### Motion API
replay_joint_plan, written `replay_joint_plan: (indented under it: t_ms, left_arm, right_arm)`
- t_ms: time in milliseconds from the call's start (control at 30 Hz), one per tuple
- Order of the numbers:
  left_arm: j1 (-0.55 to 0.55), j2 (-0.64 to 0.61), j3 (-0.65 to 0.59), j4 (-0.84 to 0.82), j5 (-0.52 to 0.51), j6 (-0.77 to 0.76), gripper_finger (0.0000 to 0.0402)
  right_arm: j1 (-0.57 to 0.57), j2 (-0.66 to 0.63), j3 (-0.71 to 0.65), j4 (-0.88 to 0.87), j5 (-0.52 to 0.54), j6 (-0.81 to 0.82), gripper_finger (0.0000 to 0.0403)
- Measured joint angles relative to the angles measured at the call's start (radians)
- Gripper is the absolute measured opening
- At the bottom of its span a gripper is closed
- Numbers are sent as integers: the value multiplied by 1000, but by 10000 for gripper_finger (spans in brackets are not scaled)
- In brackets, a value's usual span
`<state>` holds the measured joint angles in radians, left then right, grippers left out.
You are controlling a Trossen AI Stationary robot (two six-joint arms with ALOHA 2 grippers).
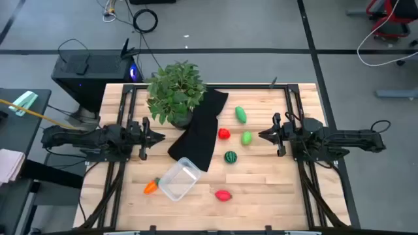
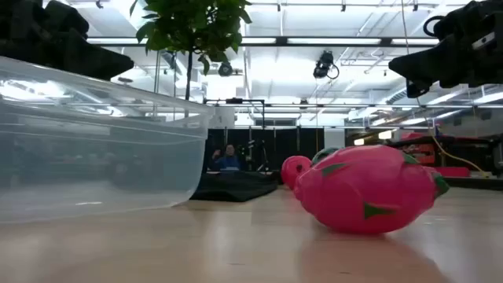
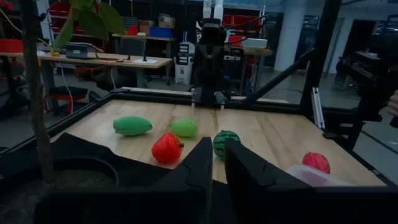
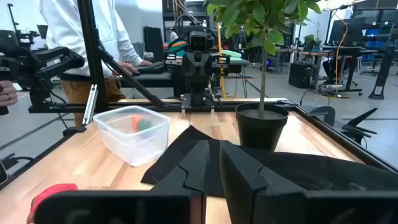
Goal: Pick and placing Produce into tupperware
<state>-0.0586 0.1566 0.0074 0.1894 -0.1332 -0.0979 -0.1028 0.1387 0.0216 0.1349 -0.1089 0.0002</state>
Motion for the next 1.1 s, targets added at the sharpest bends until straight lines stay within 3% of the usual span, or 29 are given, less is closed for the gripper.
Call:
replay_joint_plan:
  t_ms: [800, 967, 1100]
  left_arm:
    - [0, 0, 0, 16, 0, -5, 50]
    - [-2, 0, 2, 156, 60, -27, 74]
    - [-17, 1, 49, 148, 67, -41, 131]
  right_arm:
    - [0, 0, 0, 0, 0, 23, 48]
    - [0, 0, 0, 0, 0, 24, 47]
    - [0, 0, 0, 0, 0, 24, 46]
